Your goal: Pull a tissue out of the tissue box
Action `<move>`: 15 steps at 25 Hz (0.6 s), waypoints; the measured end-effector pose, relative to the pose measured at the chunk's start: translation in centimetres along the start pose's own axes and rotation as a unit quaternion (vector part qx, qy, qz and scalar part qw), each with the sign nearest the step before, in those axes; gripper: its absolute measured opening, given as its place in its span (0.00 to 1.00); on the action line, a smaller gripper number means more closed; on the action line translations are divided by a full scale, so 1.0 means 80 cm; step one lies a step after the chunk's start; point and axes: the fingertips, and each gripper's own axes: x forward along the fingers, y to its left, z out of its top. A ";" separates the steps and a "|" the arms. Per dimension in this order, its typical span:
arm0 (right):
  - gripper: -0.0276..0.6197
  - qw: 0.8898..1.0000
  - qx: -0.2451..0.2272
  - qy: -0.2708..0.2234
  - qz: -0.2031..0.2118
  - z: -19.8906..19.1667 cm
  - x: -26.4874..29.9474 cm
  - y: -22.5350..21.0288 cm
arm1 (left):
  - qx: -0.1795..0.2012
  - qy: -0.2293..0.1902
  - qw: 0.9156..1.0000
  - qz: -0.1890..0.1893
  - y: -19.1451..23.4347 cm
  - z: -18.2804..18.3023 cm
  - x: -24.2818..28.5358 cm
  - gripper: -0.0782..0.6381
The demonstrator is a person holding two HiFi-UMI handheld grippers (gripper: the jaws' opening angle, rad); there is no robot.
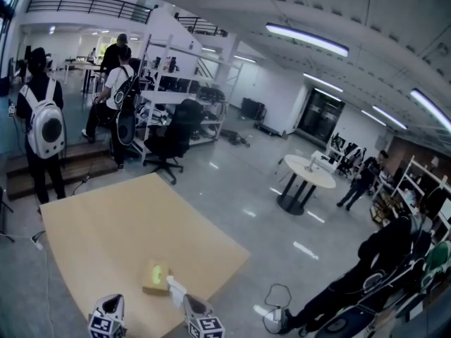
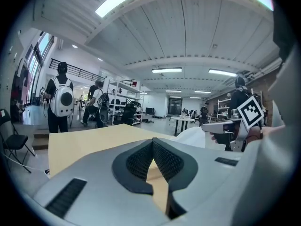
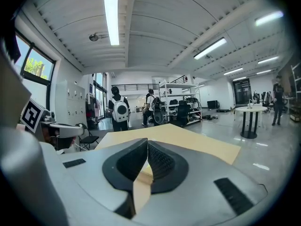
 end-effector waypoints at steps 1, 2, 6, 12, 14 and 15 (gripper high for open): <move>0.05 1.000 -0.002 -0.002 -0.002 0.000 -0.007 0.004 | 0.001 -0.003 1.000 0.000 -0.001 0.001 -0.006 0.12; 0.05 1.000 -0.003 -0.004 -0.003 0.000 -0.015 0.007 | 0.002 -0.007 1.000 0.001 -0.004 0.002 -0.013 0.12; 0.05 1.000 -0.011 -0.008 -0.008 -0.001 -0.047 0.015 | 0.007 -0.015 1.000 0.001 -0.019 0.006 -0.041 0.12; 0.05 1.000 -0.008 -0.015 -0.008 -0.007 -0.078 0.047 | 0.033 -0.020 0.999 0.000 -0.029 0.008 -0.084 0.12; 0.05 1.000 -0.006 -0.017 -0.007 -0.013 -0.089 0.058 | 0.032 -0.020 0.999 0.000 -0.033 0.001 -0.097 0.12; 0.05 1.000 -0.004 -0.018 -0.006 -0.015 -0.094 0.063 | 0.032 -0.020 0.999 0.001 -0.034 0.000 -0.104 0.12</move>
